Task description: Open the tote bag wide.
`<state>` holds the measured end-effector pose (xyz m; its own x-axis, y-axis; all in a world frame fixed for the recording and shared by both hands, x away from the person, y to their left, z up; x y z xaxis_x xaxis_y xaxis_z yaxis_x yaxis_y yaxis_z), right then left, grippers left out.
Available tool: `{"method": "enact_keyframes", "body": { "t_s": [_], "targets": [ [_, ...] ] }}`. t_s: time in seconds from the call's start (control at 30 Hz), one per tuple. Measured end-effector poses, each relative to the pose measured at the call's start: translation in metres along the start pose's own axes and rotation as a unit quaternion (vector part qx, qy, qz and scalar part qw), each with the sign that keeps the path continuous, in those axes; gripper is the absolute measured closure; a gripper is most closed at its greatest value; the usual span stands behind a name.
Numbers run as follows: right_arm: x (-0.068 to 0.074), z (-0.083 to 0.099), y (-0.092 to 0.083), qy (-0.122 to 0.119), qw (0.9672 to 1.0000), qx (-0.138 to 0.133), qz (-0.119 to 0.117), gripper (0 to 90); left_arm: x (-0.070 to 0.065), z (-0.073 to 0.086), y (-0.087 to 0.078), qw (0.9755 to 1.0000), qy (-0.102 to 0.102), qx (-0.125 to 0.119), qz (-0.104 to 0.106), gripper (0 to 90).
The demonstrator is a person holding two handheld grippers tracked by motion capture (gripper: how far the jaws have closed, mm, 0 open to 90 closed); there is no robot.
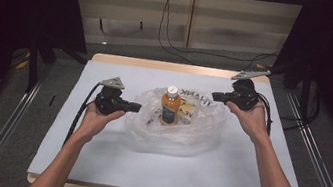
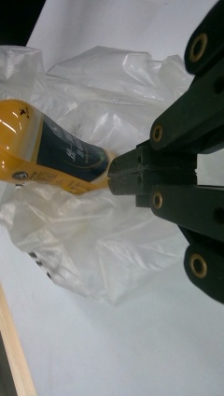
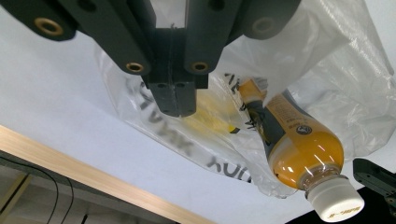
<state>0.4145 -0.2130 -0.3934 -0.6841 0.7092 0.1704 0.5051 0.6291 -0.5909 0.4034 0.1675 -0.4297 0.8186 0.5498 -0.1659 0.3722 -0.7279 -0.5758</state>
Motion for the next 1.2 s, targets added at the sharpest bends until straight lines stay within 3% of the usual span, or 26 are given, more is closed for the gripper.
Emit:
{"method": "enact_keyframes", "body": {
  "t_s": [0.3, 0.57, 0.83, 0.9, 1.0, 1.2],
  "targets": [
    [-0.004, 0.023, -0.024, 0.022, 0.9987, -0.038, 0.025, 90.0, 0.004, 0.021, -0.016, 0.9994, -0.026, -0.02, -0.015, 90.0],
    [0.005, 0.059, -0.042, 0.031, 0.9974, -0.048, 0.043, 90.0, -0.007, 0.039, -0.026, 0.9989, -0.032, -0.022, -0.027, 90.0],
    [0.028, 0.107, -0.064, 0.042, 0.996, -0.058, 0.053, 90.0, -0.026, 0.061, -0.045, 0.999, -0.03, -0.021, -0.027, 90.0],
    [0.031, 0.111, -0.065, 0.039, 0.9961, -0.056, 0.056, 90.0, -0.029, 0.063, -0.046, 0.9988, -0.032, -0.023, -0.027, 90.0],
    [0.046, 0.126, -0.072, 0.013, 0.9971, -0.035, 0.066, 90.0, -0.036, 0.072, -0.05, 0.9989, -0.034, -0.025, -0.023, 90.0],
    [0.059, 0.145, -0.084, 0.026, 0.9973, -0.039, 0.056, 90.0, -0.052, 0.084, -0.054, 0.999, -0.033, -0.018, -0.023, 90.0]
  ]
}}
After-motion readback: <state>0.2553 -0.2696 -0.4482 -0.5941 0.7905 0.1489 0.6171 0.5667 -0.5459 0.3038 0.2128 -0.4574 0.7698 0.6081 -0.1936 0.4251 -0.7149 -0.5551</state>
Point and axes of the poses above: each handheld gripper's, and its own axes: y roughly forward along the jaws, z roughly out of its underside, x roughly to its left, the point moved 3 cm from there along y, roughly forward along the jaws, and after that the axes turned 4 degrees about -z, right-handed, at the moved point
